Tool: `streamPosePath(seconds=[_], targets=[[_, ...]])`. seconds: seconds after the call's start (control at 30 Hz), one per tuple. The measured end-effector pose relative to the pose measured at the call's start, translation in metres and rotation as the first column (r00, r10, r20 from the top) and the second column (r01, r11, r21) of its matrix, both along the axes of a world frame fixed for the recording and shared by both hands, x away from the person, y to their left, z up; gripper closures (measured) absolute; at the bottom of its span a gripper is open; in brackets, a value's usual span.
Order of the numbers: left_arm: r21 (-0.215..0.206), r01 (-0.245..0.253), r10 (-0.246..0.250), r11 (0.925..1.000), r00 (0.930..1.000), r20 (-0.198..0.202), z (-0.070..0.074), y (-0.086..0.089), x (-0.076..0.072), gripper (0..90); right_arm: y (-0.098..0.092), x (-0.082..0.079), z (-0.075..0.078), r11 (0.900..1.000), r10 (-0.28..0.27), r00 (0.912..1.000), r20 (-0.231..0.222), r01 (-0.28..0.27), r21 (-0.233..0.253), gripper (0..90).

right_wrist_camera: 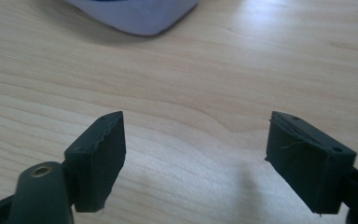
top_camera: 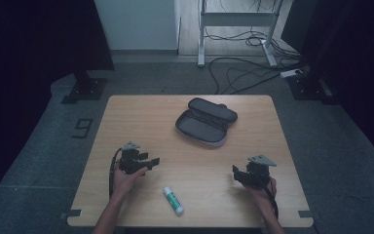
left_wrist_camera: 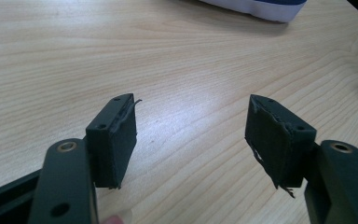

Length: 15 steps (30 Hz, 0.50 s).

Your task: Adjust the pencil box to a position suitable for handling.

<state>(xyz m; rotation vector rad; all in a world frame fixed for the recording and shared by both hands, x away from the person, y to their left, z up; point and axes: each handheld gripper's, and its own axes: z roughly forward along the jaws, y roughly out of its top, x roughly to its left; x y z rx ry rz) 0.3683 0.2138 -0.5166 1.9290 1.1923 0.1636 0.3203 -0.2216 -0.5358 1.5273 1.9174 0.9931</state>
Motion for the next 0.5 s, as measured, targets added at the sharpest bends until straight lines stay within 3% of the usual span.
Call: streamPosePath(seconds=[0.1, 0.27, 0.37, 0.5], targets=[[-0.016, -0.009, 0.009, 0.9998, 0.9999, 0.006, 0.0, -0.001, 0.002, 34.4, 0.002, 0.003, 0.002, 1.0, 0.011, 0.9999, 0.003, -0.011, 0.004, 19.8], [-0.006, -0.019, 0.019, 0.9998, 0.9998, -0.003, 0.0, -0.002, 0.007, 34.8, 0.003, 0.008, 0.005, 1.0, 0.014, 0.9999, 0.008, -0.015, 0.017, 20.2], [-0.026, -0.024, 0.025, 0.9994, 0.9992, 0.03, 0.009, -0.006, 0.012, 35.0, 0.003, 0.013, 0.007, 1.0, 0.011, 0.9999, 0.007, -0.011, 0.029, 21.0], [-0.019, -0.015, 0.016, 0.9997, 0.9995, 0.027, 0.012, -0.013, 0.02, 35.0, 0.003, 0.02, 0.013, 0.999, 0.013, 0.9999, 0.006, -0.014, 0.043, 21.3]])
